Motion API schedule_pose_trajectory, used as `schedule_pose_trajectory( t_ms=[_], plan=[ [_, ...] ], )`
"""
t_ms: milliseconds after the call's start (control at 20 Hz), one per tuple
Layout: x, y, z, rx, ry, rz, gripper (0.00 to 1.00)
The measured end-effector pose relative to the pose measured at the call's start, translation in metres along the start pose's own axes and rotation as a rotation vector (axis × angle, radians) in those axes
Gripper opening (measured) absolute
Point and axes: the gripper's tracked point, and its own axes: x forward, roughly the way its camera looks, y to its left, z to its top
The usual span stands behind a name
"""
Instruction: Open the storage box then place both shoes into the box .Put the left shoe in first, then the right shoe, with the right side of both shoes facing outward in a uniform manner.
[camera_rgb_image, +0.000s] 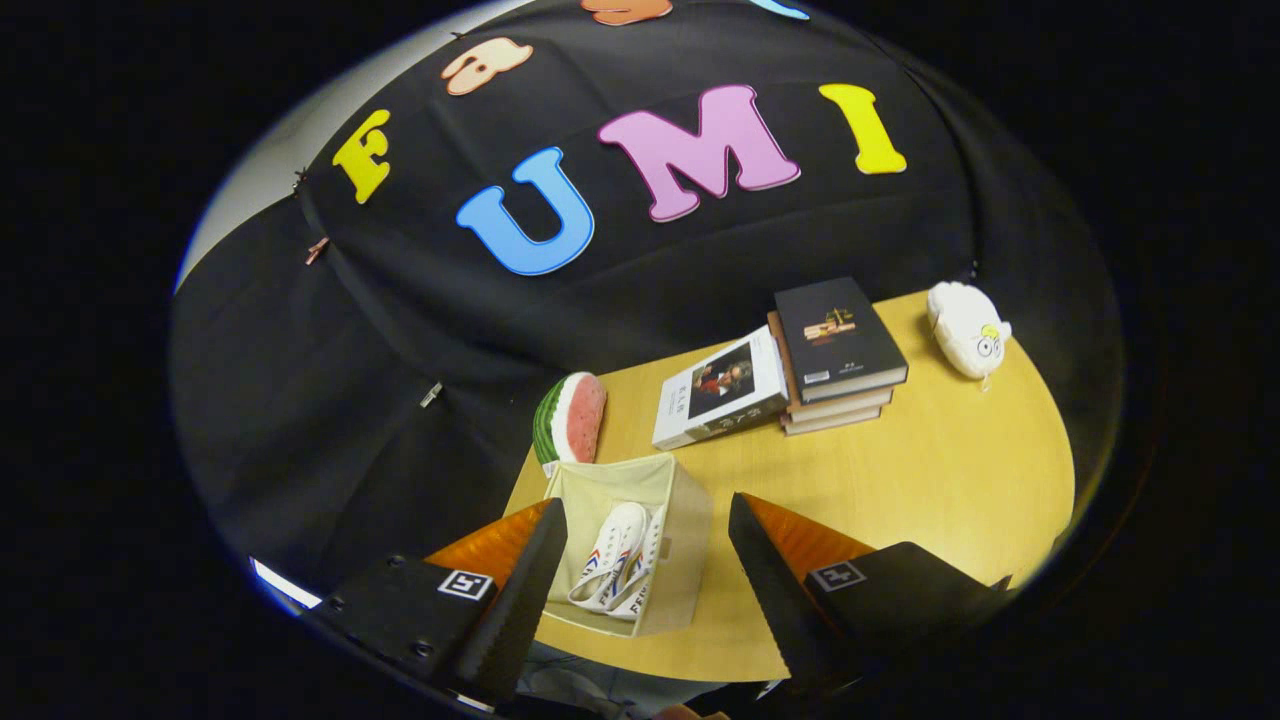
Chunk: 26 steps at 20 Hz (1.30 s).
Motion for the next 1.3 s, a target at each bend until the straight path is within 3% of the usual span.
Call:
schedule_pose_trajectory(
  t_ms=[200, 550, 700, 1150, 1300],
  plan=[
    [-0.041, -0.026, 0.048, -0.195, -0.178, -0.042, 0.98],
    [-0.098, -0.059, 0.094, -0.484, -0.471, -0.122, 0.98],
    [-0.117, -0.085, 0.099, -0.505, -0.544, -0.180, 0.97],
    [-0.114, -0.211, 0.087, -0.452, -0.550, -0.336, 0.98],
    [-0.112, -0.228, 0.089, -0.431, -0.540, -0.344, 0.98]
  ],
)
